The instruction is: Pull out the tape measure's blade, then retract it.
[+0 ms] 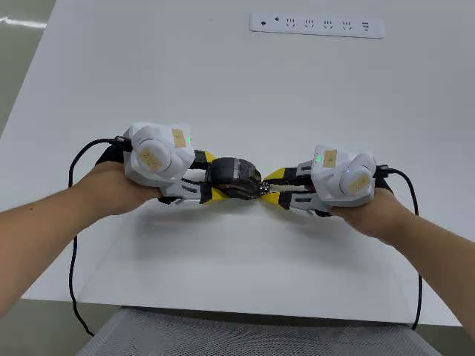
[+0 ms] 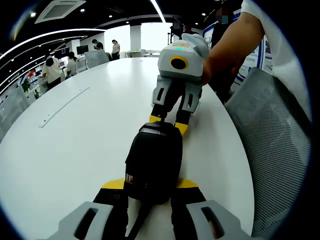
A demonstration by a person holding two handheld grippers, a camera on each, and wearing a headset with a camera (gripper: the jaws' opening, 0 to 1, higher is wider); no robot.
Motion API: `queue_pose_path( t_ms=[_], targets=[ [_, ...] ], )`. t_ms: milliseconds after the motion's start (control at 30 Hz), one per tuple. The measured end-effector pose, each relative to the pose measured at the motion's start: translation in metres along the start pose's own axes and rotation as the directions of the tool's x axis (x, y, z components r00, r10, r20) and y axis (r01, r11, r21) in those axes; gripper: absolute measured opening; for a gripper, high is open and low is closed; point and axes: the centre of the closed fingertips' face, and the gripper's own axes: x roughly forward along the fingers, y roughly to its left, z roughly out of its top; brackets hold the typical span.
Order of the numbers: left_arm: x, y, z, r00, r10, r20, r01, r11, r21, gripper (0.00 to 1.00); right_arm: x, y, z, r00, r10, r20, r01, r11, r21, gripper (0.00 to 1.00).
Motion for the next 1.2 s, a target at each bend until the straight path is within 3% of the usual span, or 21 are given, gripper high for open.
queue_pose_path(
  t_ms=[1200],
  targets=[
    [0.0010, -0.0006, -0.0012, 0.9998, 0.000, -0.022, 0.000, 1.000, -0.002, 0.28, -0.0089, -0.0007, -0.0074, 0.9998, 0.000, -0.021, -0.001, 1.000, -0.026, 0.09]
  ],
)
